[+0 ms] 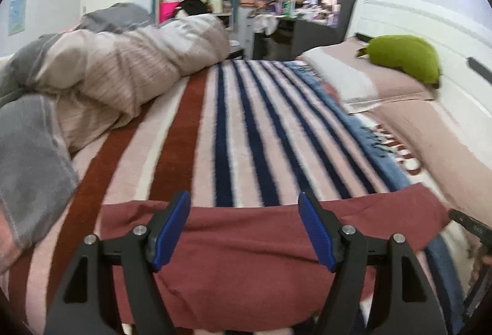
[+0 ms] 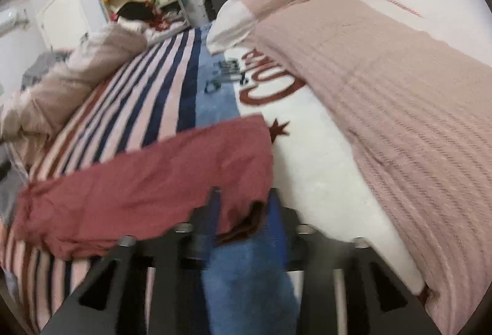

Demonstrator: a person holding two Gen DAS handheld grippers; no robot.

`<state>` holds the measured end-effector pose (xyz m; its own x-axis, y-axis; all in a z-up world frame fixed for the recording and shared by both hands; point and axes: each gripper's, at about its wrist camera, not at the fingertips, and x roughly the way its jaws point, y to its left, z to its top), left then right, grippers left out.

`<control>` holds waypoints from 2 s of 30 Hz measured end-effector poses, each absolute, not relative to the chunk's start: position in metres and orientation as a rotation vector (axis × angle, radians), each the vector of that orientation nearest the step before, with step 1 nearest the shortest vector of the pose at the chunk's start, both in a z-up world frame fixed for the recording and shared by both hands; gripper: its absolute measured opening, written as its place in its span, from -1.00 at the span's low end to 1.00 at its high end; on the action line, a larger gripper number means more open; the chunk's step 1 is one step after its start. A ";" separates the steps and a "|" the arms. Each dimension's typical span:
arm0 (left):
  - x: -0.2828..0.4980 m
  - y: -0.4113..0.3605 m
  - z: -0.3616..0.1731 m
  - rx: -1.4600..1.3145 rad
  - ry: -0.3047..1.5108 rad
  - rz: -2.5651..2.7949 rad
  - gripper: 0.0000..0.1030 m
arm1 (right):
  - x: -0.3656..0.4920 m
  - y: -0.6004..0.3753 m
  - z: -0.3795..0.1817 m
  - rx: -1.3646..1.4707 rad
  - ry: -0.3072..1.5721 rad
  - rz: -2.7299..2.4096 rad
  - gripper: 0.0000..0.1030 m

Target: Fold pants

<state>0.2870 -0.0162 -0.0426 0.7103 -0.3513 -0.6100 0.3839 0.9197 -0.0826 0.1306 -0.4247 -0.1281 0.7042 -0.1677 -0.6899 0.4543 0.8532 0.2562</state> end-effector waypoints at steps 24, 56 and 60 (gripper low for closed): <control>0.195 -0.017 -0.050 -0.075 0.685 -0.298 0.39 | 0.089 -0.358 -0.074 0.219 0.548 -0.045 0.61; 0.296 0.091 -0.155 -0.357 0.810 -0.019 -0.84 | 0.101 -0.345 -0.093 0.235 0.577 -0.042 0.61; 0.278 0.069 -0.119 -0.309 0.690 -0.147 -0.88 | 0.097 -0.347 -0.088 0.259 0.563 -0.031 0.61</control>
<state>0.2783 0.0687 -0.1186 0.7631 -0.2342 -0.6024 0.0314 0.9444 -0.3273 0.0971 -0.3471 -0.0884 0.8460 0.0414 -0.5316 0.0998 0.9670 0.2342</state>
